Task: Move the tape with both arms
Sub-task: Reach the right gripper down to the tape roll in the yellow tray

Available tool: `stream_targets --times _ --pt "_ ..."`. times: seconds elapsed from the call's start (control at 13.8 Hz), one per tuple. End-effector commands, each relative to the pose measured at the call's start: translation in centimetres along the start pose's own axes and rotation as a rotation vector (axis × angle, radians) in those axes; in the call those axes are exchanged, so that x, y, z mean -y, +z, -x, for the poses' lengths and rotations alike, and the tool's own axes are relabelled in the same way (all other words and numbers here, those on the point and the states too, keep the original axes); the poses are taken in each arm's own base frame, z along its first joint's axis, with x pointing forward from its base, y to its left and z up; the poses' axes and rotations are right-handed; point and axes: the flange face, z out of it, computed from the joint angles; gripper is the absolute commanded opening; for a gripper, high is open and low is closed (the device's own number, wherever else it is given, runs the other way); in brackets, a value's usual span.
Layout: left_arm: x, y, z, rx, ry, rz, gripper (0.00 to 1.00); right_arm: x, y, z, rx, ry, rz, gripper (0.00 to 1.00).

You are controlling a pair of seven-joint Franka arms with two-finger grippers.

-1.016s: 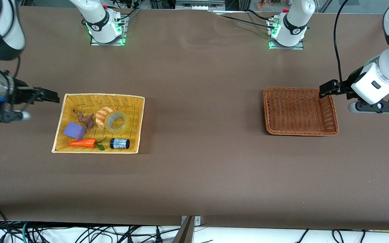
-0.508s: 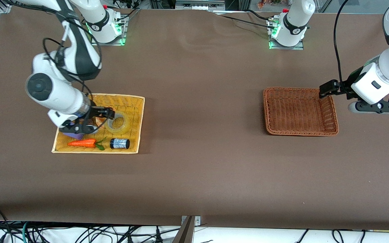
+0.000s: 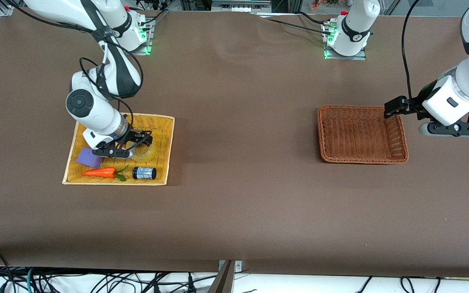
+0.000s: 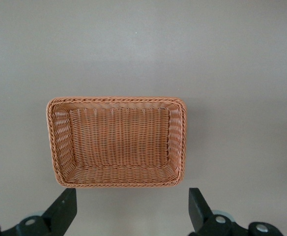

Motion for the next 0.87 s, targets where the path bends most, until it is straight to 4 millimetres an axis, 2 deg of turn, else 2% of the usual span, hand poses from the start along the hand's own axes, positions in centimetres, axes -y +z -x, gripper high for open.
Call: stream_targets --times 0.0,0.29,0.51,0.58,0.65,0.73,0.8 --pt "-0.5 -0.3 -0.1 0.008 -0.01 -0.015 1.0 1.2 1.9 1.0 -0.022 0.026 -0.01 1.0" --pt "-0.7 -0.1 -0.1 0.014 -0.007 -0.016 1.0 2.2 4.4 1.1 -0.043 0.022 -0.024 1.0" --pt "-0.7 0.1 -0.1 0.018 -0.006 -0.016 1.0 2.1 5.8 1.4 -0.059 0.022 -0.033 1.0" --pt "-0.7 0.1 -0.1 0.018 -0.006 -0.016 1.0 1.9 6.3 1.7 -0.07 0.021 -0.037 0.9" --pt "-0.7 0.1 -0.1 0.018 -0.006 -0.016 1.0 1.8 6.4 1.7 -0.077 0.02 -0.039 0.49" --pt "-0.7 0.1 -0.1 0.018 -0.006 -0.016 1.0 1.9 6.4 1.8 -0.077 0.015 -0.039 0.18" --pt "-0.7 0.1 -0.1 0.018 -0.006 -0.016 1.0 1.9 6.2 1.7 -0.08 0.011 -0.04 0.01"
